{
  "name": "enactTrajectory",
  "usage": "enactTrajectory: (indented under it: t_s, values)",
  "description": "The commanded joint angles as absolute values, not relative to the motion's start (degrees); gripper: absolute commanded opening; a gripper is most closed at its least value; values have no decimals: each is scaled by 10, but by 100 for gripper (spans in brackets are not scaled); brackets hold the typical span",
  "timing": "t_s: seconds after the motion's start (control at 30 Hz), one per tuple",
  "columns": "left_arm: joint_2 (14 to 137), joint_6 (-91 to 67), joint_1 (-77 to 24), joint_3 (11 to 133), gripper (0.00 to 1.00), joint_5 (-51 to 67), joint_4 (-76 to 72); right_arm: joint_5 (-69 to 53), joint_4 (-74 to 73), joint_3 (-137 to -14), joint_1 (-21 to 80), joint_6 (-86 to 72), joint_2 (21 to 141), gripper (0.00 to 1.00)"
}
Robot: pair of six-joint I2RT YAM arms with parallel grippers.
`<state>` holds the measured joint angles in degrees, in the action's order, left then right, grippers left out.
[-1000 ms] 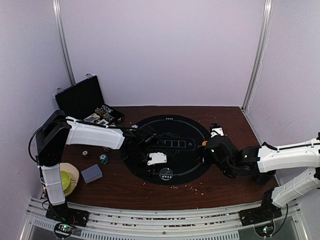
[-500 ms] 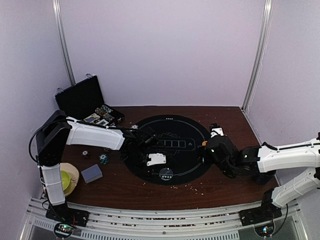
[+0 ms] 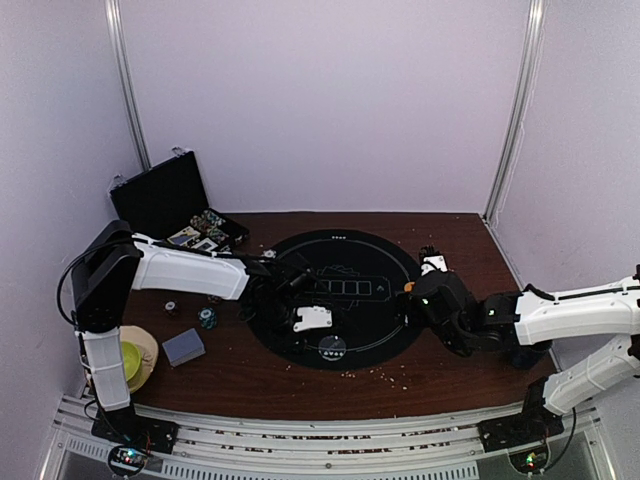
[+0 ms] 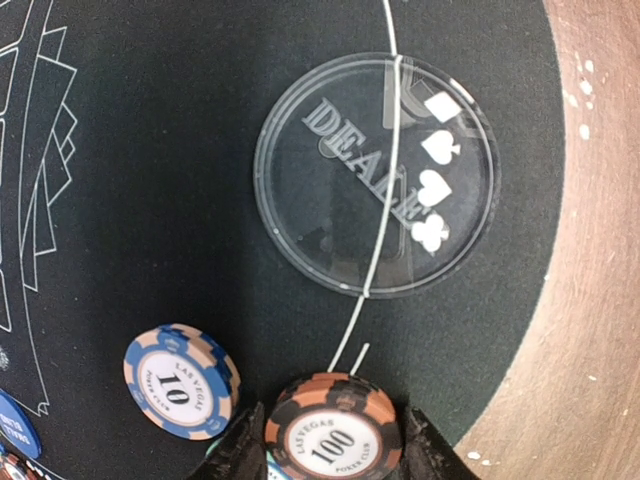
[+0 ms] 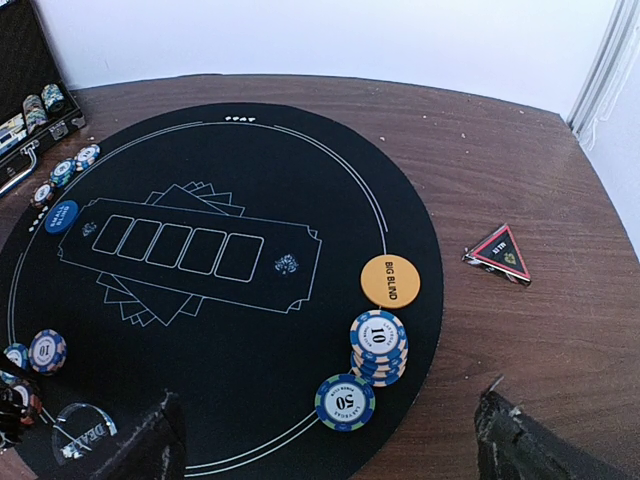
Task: Distribute texas hold em gaming equipment
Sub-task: Place the pile of poker chips at the dealer area, then pick up the pile of poker chips from the pile of poker chips.
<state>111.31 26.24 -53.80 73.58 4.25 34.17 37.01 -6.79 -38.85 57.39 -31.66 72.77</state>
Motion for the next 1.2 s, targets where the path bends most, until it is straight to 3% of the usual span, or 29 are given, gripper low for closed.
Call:
enactTrajectory:
  t_s: [0.0,0.43,0.63,0.8,0.87,1.17]
  values:
    - [1088,259,-541,740,48,47,332,369,-65,-398,572,-315,729,100]
    - [1028,269,-540,735,60,67,359,367,-65,-398,573,-315,727,100]
    - [941,262,-513,702,76,31,357,363,-64,-398,572,-314,724,100]
    - [879,241,-436,672,88,2,351,361,-62,-398,573,-312,725,100]
    - [863,230,-394,666,97,0,355,361,-62,-398,572,-311,726,100]
    - [818,179,-212,620,98,-1,354,357,-62,-400,572,-310,735,100]
